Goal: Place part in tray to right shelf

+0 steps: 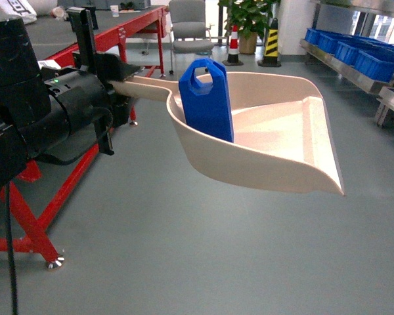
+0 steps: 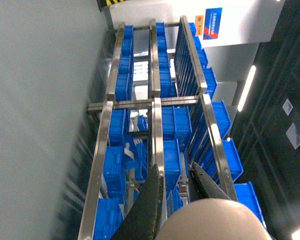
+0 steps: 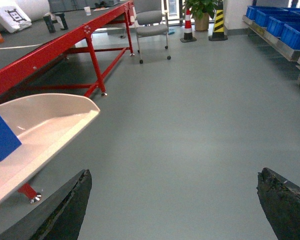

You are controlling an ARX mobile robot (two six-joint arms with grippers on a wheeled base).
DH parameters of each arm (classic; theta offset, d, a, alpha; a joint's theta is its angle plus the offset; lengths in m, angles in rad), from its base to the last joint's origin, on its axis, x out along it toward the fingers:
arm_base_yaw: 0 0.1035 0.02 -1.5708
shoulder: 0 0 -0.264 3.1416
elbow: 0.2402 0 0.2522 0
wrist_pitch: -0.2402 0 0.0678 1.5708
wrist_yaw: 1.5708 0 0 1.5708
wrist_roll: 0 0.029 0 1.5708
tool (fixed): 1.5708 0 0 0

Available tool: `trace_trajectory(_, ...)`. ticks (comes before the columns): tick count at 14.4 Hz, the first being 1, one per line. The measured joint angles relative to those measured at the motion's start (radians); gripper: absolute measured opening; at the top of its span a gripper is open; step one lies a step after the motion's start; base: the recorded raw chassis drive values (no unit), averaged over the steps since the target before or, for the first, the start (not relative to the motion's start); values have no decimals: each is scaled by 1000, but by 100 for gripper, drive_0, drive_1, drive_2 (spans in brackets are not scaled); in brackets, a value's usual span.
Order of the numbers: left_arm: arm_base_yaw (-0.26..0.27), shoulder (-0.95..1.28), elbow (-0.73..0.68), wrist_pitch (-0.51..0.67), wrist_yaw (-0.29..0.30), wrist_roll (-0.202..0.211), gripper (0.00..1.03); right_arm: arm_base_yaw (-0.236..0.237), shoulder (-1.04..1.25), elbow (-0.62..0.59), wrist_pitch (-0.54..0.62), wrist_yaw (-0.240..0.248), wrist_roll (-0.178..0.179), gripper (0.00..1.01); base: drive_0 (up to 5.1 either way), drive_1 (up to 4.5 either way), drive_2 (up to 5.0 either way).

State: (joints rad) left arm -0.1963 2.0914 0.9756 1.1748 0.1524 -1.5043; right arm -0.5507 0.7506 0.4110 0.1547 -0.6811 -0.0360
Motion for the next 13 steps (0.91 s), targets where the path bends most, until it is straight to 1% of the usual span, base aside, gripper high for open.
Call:
trace_trajectory(5, 21, 0, -2, -6, -13, 1, 13, 0, -1, 0, -1, -1, 0, 98, 494, -251, -251)
trace_trajectory(7, 18, 0, -3, -3, -13, 0, 13, 0, -4, 0, 0, -1, 0, 98, 494, -251, -251)
trace_trajectory(13, 17, 0, -3, 0, -13, 0, 13, 0, -3, 0, -3, -1, 0, 98, 5, 409, -400)
